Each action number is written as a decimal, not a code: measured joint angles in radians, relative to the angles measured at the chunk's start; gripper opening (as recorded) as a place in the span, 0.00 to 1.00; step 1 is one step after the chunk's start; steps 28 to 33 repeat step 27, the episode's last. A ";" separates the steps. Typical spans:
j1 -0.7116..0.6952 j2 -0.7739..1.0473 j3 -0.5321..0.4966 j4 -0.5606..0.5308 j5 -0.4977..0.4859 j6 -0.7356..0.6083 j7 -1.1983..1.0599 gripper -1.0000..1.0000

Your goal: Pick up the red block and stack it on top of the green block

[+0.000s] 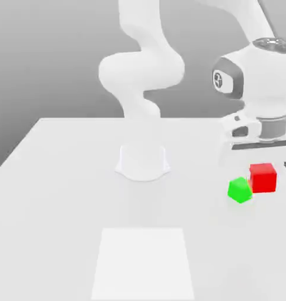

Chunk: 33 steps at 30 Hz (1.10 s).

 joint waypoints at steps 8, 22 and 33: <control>0.130 -0.101 0.190 -0.148 0.034 0.035 0.228 0.00; 0.001 0.116 0.289 -0.158 -0.164 0.259 0.376 0.00; -0.059 0.215 0.281 -0.159 -0.378 0.338 0.525 0.00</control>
